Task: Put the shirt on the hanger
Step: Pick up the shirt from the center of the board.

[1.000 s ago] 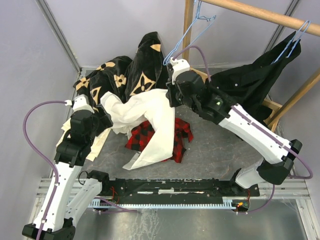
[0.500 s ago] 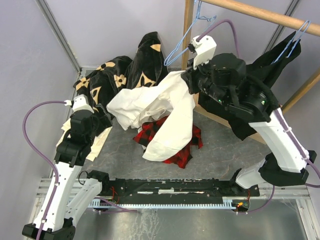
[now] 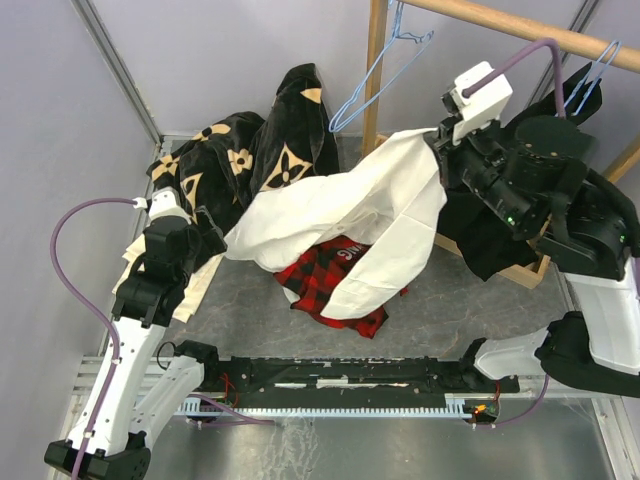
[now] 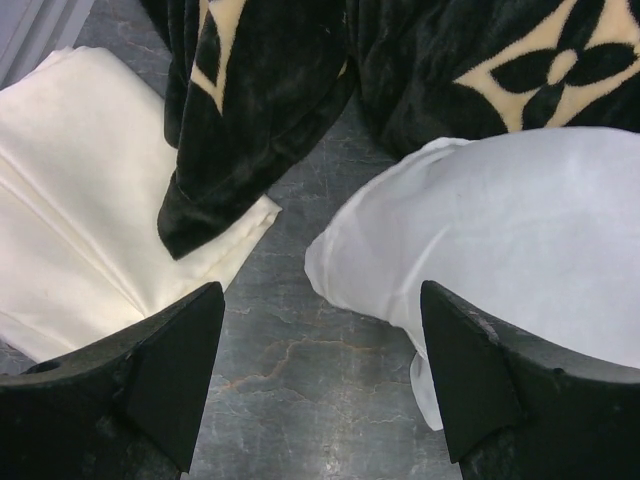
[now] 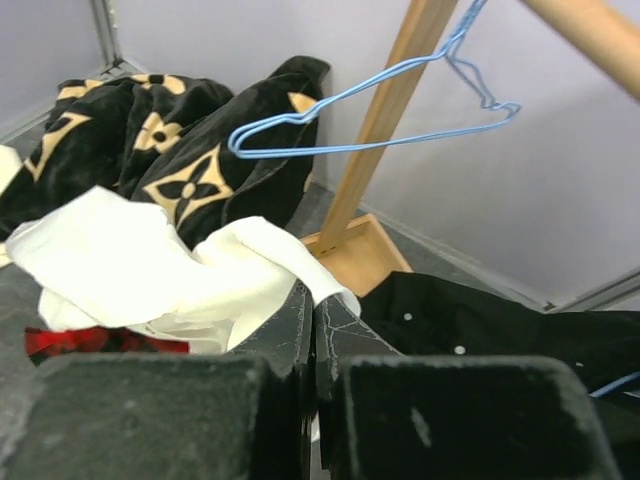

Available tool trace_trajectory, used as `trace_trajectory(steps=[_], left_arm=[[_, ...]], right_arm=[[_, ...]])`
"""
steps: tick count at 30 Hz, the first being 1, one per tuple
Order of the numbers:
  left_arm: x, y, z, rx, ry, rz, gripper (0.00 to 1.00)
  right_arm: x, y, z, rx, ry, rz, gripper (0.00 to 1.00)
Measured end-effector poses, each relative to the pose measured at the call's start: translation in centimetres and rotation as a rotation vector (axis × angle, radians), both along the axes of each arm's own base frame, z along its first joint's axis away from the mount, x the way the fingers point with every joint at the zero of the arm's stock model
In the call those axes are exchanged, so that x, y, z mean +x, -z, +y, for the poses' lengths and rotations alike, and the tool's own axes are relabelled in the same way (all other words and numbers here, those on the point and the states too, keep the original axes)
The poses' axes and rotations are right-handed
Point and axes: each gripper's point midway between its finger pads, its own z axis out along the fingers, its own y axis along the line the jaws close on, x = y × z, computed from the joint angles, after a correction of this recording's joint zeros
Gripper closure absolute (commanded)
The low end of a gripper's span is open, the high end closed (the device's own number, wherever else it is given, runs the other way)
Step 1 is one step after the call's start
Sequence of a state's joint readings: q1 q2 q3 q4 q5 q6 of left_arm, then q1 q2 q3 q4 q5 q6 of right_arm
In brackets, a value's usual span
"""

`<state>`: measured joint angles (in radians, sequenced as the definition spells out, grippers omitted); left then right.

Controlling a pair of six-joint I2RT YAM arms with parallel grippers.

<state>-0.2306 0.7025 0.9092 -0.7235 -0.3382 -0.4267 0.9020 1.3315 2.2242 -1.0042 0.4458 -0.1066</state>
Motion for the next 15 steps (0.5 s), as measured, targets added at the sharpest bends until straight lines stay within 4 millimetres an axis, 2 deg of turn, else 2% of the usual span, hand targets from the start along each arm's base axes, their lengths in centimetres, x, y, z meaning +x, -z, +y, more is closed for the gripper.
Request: trace_trajectory(steps=[9,12,15], left_arm=[[0.1,0.2,0.0,0.002,0.0,0.009,0.15],[0.1,0.2,0.0,0.002,0.0,0.009,0.15],[0.1,0.2,0.0,0.002,0.0,0.009,0.15]], right_arm=[[-0.7,-3.6,-3.4,-0.052,0.064,-0.11,1.0],[-0.7,-3.5,-3.3,-0.061,0.055,-0.108,1.0],[-0.4,-2.7,-1.9,-0.079,0.014,-0.086,1.0]])
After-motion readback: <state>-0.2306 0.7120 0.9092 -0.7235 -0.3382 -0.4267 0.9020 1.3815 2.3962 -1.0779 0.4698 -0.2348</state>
